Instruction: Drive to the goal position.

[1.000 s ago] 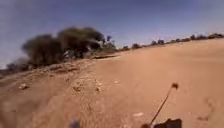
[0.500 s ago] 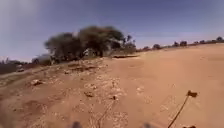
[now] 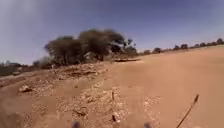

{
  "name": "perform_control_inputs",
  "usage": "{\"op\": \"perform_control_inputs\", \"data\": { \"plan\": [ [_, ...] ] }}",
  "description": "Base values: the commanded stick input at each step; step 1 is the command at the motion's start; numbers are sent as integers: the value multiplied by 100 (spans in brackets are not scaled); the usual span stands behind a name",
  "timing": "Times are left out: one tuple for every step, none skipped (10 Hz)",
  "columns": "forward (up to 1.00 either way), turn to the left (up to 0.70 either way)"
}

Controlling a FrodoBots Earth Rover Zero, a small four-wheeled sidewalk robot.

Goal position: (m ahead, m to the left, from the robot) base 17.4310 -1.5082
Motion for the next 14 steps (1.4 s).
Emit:
{"op": "perform_control_inputs", "data": {
  "plan": [
    [85, -27],
    [85, -27],
    [85, -25],
    [85, -12],
    [85, 0],
    [85, 0],
    [85, 0],
    [85, 0],
    [85, 0],
    [85, 0],
    [85, 0],
    [85, 0],
    [85, 0],
    [85, 0]
  ]
}}
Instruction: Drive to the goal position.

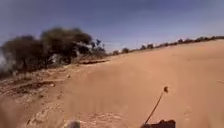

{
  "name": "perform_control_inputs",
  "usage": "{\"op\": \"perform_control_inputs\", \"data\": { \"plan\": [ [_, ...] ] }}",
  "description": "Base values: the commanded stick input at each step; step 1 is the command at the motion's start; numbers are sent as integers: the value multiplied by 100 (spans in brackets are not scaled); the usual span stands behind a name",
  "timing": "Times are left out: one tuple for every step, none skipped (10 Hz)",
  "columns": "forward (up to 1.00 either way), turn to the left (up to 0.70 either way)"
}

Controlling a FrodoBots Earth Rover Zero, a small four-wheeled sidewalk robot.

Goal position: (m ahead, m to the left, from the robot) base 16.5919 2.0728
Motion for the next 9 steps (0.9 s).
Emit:
{"op": "perform_control_inputs", "data": {
  "plan": [
    [85, 0],
    [85, 0],
    [85, 0],
    [85, 0],
    [85, 0],
    [85, 0],
    [85, 0],
    [85, 0],
    [85, 0]
  ]
}}
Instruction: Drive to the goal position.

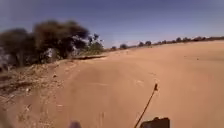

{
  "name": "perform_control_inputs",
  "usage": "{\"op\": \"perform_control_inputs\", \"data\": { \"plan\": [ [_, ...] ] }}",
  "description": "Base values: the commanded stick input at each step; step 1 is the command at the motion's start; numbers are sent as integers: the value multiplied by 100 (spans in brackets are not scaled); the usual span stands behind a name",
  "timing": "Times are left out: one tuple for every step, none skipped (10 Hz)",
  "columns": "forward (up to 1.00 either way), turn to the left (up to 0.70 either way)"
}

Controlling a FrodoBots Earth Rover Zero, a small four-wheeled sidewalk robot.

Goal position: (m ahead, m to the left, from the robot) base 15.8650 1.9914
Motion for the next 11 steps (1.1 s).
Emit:
{"op": "perform_control_inputs", "data": {
  "plan": [
    [85, 0],
    [85, 0],
    [85, 0],
    [85, 0],
    [85, 0],
    [85, 0],
    [85, 0],
    [85, 0],
    [85, 0],
    [85, 0],
    [85, 0]
  ]
}}
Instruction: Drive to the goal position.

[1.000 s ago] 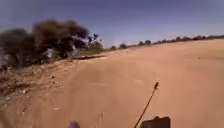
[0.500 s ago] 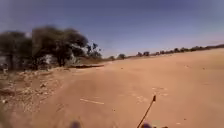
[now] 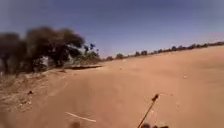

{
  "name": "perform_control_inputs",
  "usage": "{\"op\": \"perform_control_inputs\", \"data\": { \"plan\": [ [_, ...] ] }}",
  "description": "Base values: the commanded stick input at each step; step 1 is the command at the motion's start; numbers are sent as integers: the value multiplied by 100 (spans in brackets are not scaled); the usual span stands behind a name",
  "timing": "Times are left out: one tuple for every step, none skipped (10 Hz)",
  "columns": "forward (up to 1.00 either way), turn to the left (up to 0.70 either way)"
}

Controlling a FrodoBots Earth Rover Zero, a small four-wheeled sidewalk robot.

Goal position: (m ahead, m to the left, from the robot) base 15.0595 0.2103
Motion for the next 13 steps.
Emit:
{"op": "perform_control_inputs", "data": {
  "plan": [
    [85, 0],
    [85, 0],
    [85, 0],
    [85, 0],
    [85, 0],
    [85, 0],
    [85, 0],
    [85, 0],
    [85, 0],
    [85, 0],
    [85, 0],
    [85, 0],
    [85, 0]
  ]
}}
